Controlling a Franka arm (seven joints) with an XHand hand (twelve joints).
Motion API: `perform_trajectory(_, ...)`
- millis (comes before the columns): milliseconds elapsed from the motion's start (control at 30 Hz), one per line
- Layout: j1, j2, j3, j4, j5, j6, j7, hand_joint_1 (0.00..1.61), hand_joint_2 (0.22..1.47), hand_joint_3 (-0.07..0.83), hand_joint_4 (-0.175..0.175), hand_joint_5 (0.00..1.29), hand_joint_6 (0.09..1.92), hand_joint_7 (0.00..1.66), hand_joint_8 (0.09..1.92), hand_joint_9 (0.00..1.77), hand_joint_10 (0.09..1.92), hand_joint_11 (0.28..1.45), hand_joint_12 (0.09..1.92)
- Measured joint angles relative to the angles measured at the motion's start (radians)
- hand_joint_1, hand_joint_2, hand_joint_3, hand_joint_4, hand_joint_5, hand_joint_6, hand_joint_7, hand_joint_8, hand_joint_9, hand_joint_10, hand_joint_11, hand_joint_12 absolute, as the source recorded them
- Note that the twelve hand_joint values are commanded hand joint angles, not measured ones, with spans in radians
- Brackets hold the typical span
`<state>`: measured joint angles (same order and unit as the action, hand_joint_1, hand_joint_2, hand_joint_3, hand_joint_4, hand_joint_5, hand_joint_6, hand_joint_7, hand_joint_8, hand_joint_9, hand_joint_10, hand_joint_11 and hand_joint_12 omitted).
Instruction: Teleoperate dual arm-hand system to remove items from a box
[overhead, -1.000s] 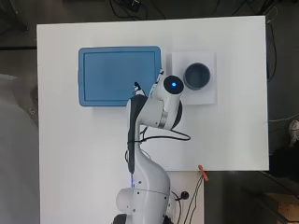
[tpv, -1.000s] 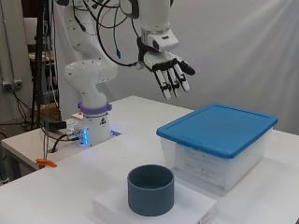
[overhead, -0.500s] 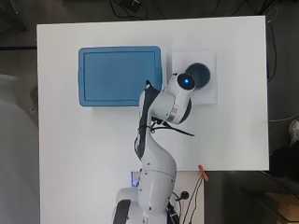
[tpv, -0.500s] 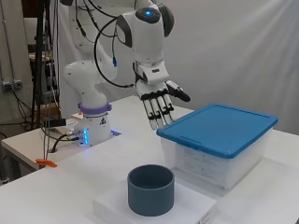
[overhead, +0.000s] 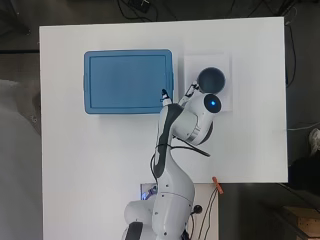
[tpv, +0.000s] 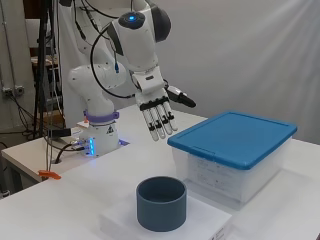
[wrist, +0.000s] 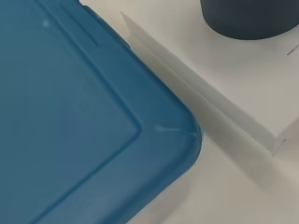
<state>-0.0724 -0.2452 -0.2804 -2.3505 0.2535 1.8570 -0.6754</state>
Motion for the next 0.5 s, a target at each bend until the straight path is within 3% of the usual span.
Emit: perform_trajectory(500, -0.003, 0.176, -0.006, -0.008, 0.073, 0.069, -0.073, 0.21, 0.88, 0.006, -0.087, 0.10, 0.09, 0.25, 0.09, 0.44, 0.09, 0.48, 0.09)
